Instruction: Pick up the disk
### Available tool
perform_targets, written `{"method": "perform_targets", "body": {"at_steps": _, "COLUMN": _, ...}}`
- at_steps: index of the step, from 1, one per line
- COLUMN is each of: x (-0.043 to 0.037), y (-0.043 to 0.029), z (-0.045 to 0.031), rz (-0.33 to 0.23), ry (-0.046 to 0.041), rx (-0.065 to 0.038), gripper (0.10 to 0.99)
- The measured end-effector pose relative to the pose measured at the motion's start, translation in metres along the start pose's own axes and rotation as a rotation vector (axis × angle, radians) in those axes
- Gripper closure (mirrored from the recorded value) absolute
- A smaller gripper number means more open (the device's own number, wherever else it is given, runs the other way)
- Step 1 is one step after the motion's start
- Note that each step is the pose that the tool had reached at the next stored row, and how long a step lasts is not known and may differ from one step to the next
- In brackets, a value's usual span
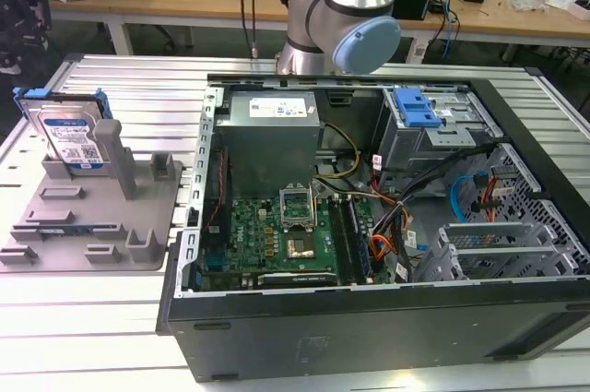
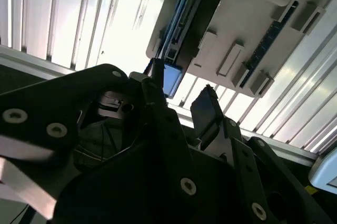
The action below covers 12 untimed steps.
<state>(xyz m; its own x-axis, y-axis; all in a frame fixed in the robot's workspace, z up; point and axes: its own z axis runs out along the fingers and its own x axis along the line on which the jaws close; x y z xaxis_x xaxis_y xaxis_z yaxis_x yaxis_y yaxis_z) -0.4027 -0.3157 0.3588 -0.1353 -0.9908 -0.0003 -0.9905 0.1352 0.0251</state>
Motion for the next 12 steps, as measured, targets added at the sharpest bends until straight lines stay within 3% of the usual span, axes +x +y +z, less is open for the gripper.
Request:
{"method": "perform_targets", "body": {"at_steps": 4, "x": 0.0004, "y": 0.0050, "z": 0.0018, "rz": -0.018, "ry": 0.0019, "rx": 0.000, "gripper": 0.604}}
{"method": "perform_targets", "body": {"at_steps": 8, "x": 0.0005, "y": 0.0053, "z": 0.0020, "rz": -0.021, "ry": 0.0021, "rx": 0.000, "gripper": 0.604}}
{"method": "perform_targets", "body": {"at_steps": 12, "x": 0.0004, "y": 0.0053, "z": 0.0040, "rz": -0.059, "ry": 0.0050, "rx": 0.001, "gripper": 0.604}}
